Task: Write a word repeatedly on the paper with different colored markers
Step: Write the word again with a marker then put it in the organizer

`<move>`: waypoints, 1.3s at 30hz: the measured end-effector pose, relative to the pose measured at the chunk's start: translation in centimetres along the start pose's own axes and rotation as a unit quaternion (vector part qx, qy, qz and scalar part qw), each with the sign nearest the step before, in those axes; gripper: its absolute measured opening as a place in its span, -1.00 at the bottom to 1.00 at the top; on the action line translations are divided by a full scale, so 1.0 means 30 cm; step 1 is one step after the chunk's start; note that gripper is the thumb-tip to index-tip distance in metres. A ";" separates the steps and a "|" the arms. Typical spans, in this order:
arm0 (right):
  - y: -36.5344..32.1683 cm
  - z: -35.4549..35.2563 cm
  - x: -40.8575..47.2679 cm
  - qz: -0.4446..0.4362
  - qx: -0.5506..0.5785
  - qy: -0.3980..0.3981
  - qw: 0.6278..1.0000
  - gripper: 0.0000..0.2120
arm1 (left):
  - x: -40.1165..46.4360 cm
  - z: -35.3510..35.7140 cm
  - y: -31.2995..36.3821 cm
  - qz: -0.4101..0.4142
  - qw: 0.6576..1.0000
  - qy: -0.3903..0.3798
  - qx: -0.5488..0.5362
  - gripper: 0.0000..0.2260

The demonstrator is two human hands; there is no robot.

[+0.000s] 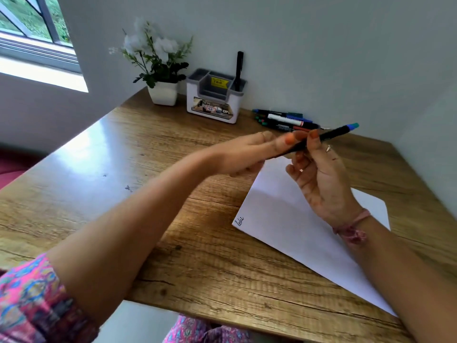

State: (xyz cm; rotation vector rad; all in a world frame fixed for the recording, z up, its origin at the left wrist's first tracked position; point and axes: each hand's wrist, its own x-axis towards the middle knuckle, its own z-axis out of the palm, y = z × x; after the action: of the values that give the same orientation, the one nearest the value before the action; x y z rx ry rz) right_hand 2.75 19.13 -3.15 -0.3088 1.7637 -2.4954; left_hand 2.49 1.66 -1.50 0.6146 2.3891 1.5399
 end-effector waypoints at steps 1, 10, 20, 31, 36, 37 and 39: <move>0.002 0.000 0.001 0.000 0.006 0.003 1.000 -0.78 | -0.006 -0.041 -0.020 -0.004 1.000 -0.005 0.008 -0.38; 0.034 -0.012 -0.022 0.085 -0.019 -0.128 0.988 -0.79 | 0.040 -0.127 -0.164 0.066 0.993 0.046 0.086 -0.67; 0.065 -0.025 -0.058 0.103 -0.167 -0.278 0.940 -0.75 | 0.042 -0.095 -0.090 -0.016 0.928 -0.125 0.352 -0.37; 0.064 0.025 -0.029 0.037 -0.278 -0.324 0.904 -0.83 | 0.061 -0.094 -0.115 -0.003 0.932 -0.117 0.344 -0.55; 0.095 0.011 -0.041 -0.022 -0.278 -0.309 0.909 -0.89 | 0.064 -0.097 -0.112 -0.015 0.938 -0.132 0.321 -0.41; 0.100 0.009 -0.042 -0.032 -0.287 -0.302 0.909 -0.91 | 0.064 -0.098 -0.112 -0.018 0.939 -0.132 0.316 -0.40; 0.107 0.006 -0.045 -0.039 -0.306 -0.292 0.905 -0.93 | 0.063 -0.099 -0.113 -0.026 0.941 -0.132 0.309 -0.37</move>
State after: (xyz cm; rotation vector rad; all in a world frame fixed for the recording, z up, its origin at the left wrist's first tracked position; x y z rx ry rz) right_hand 3.92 18.09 -6.27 -1.0455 2.1816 -1.5385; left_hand -1.15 -1.06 -3.26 0.8018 2.6222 0.6035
